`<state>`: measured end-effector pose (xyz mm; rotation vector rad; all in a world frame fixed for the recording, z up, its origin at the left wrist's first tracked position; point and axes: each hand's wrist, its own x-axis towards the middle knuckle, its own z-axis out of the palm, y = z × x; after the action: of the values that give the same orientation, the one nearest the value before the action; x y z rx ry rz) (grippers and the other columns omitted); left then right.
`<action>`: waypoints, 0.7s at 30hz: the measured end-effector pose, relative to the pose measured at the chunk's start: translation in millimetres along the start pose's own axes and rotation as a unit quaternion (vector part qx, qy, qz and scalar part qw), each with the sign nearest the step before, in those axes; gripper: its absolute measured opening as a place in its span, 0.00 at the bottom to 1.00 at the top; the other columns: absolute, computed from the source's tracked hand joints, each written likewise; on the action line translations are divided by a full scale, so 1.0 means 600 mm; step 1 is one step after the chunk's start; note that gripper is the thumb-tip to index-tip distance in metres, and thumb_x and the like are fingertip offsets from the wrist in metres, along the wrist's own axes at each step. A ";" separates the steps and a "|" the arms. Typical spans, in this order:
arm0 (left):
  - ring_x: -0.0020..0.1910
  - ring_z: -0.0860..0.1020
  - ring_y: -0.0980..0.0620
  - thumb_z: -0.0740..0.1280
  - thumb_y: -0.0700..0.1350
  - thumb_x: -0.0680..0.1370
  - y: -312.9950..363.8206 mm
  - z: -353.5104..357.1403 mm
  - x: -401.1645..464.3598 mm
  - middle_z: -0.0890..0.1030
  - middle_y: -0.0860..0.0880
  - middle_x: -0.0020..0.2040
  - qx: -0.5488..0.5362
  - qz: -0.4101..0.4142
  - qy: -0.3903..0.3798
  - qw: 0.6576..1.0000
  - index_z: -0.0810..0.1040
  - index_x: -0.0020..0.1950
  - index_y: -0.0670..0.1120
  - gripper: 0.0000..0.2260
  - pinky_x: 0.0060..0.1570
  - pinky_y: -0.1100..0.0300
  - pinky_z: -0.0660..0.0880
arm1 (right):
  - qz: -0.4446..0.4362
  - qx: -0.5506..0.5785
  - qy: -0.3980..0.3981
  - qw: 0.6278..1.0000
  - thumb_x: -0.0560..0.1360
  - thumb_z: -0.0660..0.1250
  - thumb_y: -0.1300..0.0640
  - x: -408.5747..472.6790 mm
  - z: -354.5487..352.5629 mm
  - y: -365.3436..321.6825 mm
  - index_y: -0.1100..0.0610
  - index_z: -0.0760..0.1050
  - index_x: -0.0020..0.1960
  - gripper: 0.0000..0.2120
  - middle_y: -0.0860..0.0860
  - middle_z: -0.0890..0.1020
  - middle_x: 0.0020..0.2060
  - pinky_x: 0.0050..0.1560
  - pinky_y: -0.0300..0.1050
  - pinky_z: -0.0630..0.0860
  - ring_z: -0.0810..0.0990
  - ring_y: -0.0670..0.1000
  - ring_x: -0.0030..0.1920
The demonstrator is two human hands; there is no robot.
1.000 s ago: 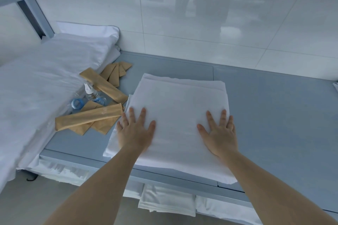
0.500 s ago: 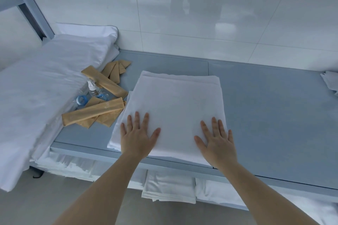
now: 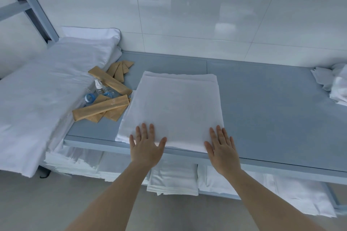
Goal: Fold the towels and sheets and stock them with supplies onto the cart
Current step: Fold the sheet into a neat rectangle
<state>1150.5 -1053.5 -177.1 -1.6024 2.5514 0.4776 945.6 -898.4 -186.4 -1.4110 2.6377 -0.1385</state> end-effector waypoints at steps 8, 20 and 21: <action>0.78 0.50 0.49 0.46 0.64 0.80 0.061 -0.041 -0.132 0.54 0.49 0.79 -0.023 0.070 0.015 0.997 0.50 0.79 0.50 0.31 0.75 0.46 0.47 | 0.006 0.044 0.003 0.999 0.82 0.46 0.40 -0.118 -0.091 0.014 0.49 0.52 0.78 0.27 0.49 0.56 0.77 0.76 0.51 0.46 0.50 0.51 0.78; 0.76 0.58 0.51 0.49 0.62 0.81 0.260 -0.060 -0.245 0.65 0.51 0.75 -0.032 0.199 0.101 0.974 0.58 0.77 0.49 0.28 0.74 0.49 0.52 | 0.094 0.107 0.130 0.981 0.81 0.54 0.44 -0.250 -0.195 0.119 0.54 0.68 0.70 0.23 0.50 0.73 0.67 0.72 0.49 0.61 0.68 0.52 0.69; 0.76 0.58 0.51 0.49 0.62 0.80 0.278 -0.060 -0.250 0.65 0.51 0.75 -0.031 0.205 0.104 0.973 0.59 0.77 0.49 0.28 0.74 0.49 0.53 | 0.102 0.112 0.134 0.979 0.81 0.54 0.44 -0.257 -0.201 0.136 0.54 0.68 0.70 0.22 0.50 0.74 0.67 0.72 0.49 0.61 0.68 0.52 0.69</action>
<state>1072.0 -868.4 -71.5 -1.1905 3.0725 0.4436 942.2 -723.5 -66.6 -1.1109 2.8482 -0.6205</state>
